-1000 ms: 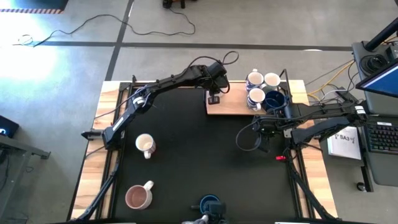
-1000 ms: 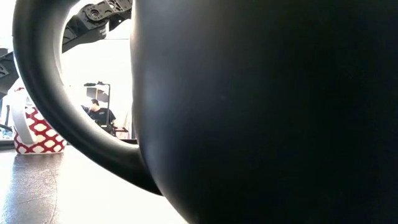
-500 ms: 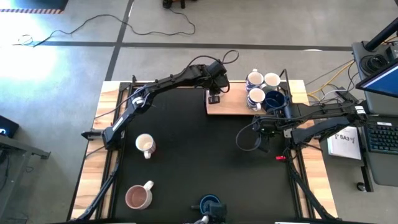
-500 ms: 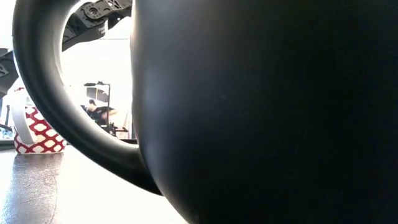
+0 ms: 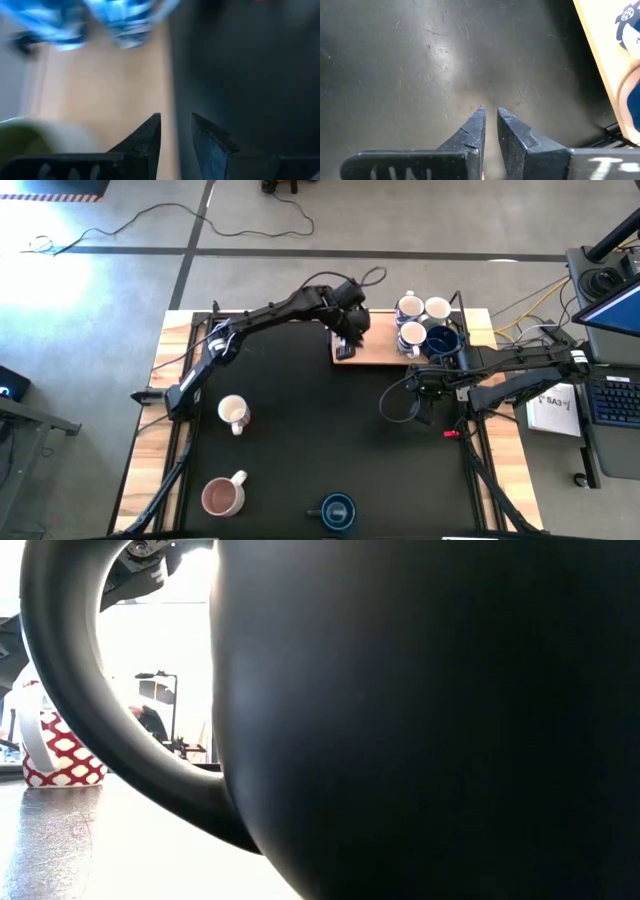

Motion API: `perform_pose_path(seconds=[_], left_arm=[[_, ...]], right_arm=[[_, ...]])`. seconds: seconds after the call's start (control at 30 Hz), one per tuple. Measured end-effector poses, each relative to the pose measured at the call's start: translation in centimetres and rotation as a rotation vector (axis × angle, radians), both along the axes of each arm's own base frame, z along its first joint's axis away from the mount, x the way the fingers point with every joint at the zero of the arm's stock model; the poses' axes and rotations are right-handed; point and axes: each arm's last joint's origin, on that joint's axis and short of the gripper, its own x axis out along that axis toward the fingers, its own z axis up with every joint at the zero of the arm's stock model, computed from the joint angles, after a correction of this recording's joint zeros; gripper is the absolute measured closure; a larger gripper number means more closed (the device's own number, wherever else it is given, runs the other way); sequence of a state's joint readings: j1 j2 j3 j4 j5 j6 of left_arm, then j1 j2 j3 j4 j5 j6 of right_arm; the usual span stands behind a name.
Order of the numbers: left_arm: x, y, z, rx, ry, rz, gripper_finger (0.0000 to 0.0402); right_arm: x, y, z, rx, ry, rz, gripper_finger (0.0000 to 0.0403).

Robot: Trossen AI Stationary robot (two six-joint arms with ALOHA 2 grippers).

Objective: Place coffee mugs
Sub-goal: Put the red patterned mug on the shelf

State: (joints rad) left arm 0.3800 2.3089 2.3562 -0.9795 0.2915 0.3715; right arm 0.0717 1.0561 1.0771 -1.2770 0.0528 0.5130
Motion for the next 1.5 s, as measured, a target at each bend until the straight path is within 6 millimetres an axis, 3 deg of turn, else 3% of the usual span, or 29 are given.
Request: perform_pose_path(seconds=[0.13,0.37,0.53,0.73,0.83,1.03,1.17,1.3,1.4,1.5], left_arm=[[0.2,-3.1,-0.3,-0.198,0.031,-0.133,0.0312],[-1.0,-9.6,-1.4,-0.354,0.336,-0.236,0.0312],[-1.3,-14.1,-1.7,-0.372,0.453,-0.292,0.0312],[-1.2,-18.9,-1.9,-0.261,0.520,-0.285,0.0312],[-1.4,-20.4,-2.0,-0.261,0.549,-0.251,0.0312],[-2.5,-20.9,-1.1,-0.285,0.637,-0.070,0.0312],[-4.6,-22.6,0.6,-0.177,0.612,0.063,0.0312],[-8.1,-24.6,2.2,-0.048,0.467,0.225,0.0312],[-11.3,-25.4,1.9,-0.041,0.390,0.328,0.0312],[-15.2,-25.3,0.8,-0.073,0.434,0.433,0.0312]], right_arm=[[0.0,0.1,0.0,0.005,-0.001,-0.016,0.0365],[0.0,0.5,0.0,0.012,-0.006,-0.017,0.0365],[0.1,1.3,-0.6,0.021,-0.017,-0.006,0.0365],[-0.6,2.7,-3.0,0.019,0.051,0.034,0.0365],[-1.3,3.4,-4.0,0.012,0.077,0.077,0.0365],[-3.0,3.9,-4.6,0.027,0.011,0.140,0.0365],[-4.5,3.7,-5.3,0.054,-0.080,0.136,0.0365],[-5.8,3.0,-5.7,0.032,-0.166,0.088,0.0365],[-6.2,2.7,-5.3,0.009,-0.230,0.044,0.0365],[-6.1,2.6,-4.7,-0.006,-0.317,0.010,0.0365]])
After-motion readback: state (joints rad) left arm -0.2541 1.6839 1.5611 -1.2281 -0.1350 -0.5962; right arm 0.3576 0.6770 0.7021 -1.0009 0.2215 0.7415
